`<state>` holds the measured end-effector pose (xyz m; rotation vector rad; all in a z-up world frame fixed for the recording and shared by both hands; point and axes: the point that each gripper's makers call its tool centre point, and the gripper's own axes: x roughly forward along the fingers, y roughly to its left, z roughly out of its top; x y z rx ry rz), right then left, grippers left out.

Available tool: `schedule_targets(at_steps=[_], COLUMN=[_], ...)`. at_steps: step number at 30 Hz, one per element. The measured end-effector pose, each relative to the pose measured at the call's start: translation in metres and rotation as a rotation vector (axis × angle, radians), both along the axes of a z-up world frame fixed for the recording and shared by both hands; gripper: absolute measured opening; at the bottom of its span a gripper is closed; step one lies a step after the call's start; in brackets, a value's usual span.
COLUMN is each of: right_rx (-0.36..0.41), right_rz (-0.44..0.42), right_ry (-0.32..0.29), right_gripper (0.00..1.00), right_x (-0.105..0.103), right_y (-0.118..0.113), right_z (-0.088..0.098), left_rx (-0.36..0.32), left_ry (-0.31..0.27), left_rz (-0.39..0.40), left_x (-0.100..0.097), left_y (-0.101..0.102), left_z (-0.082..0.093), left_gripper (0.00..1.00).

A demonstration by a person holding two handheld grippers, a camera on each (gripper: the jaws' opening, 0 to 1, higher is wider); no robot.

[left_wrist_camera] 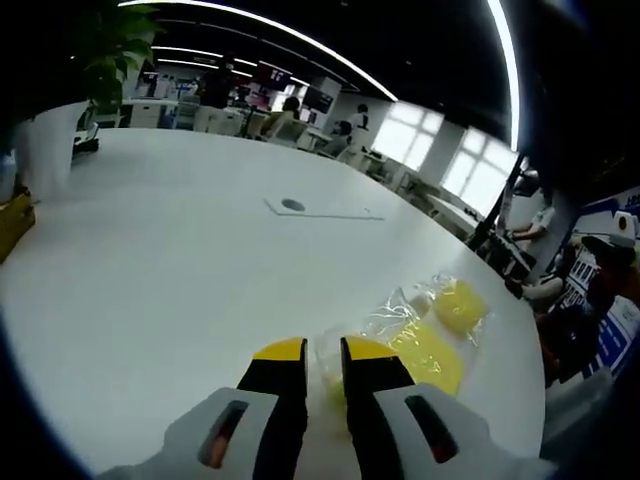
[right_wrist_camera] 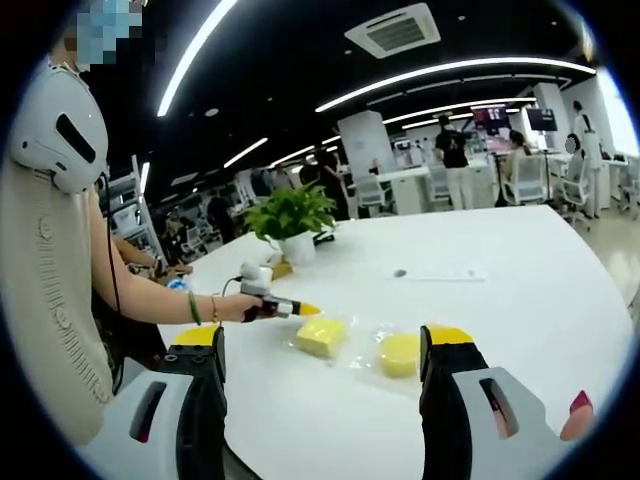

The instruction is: Compare the silicone blocks by pressing each to a similar depth, holding the contact briefly, and releasing to observe deformation and rebound differences across the visible hardness samples.

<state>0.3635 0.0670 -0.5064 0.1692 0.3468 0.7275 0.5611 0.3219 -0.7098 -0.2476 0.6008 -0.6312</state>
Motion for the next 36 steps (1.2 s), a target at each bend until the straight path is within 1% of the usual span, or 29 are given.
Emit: schedule_targets(at_steps=[4, 5, 9, 15, 19, 22, 28, 30, 34, 36], right_rx=[-0.003, 0.001, 0.001, 0.011, 0.017, 0.020, 0.036, 0.040, 0.053, 0.057], right_rz=[0.004, 0.006, 0.015, 0.035, 0.045, 0.055, 0.074, 0.080, 0.094, 0.102], right_ry=[-0.003, -0.004, -0.009, -0.027, -0.034, -0.044, -0.067, -0.072, -0.084, -0.091], right_gripper=[0.74, 0.74, 0.75, 0.75, 0.75, 0.75, 0.75, 0.75, 0.75, 0.75], right_x=[-0.001, -0.001, -0.002, -0.005, -0.007, -0.010, -0.014, -0.015, -0.019, -0.021], right_y=[0.000, 0.001, 0.003, 0.006, 0.006, 0.005, 0.006, 0.006, 0.008, 0.009], right_z=[0.001, 0.001, 0.003, 0.010, 0.013, 0.016, 0.022, 0.024, 0.028, 0.030], left_rx=[0.006, 0.017, 0.019, 0.014, 0.013, 0.029, 0.020, 0.036, 0.015, 0.024], left_ry=[-0.006, -0.013, -0.020, -0.025, -0.037, -0.056, -0.095, -0.117, -0.144, -0.157], left_rz=[0.024, 0.033, 0.048, 0.057, 0.058, 0.049, 0.057, 0.052, 0.052, 0.052], left_x=[0.000, 0.000, -0.005, -0.017, -0.026, -0.034, -0.051, -0.058, -0.074, -0.083], left_y=[0.007, 0.011, 0.017, 0.021, 0.023, 0.022, 0.021, 0.020, 0.015, 0.013], left_z=[0.003, 0.004, 0.011, 0.022, 0.032, 0.042, 0.067, 0.076, 0.093, 0.100], left_gripper=[0.21, 0.23, 0.28, 0.30, 0.34, 0.35, 0.36, 0.37, 0.40, 0.41])
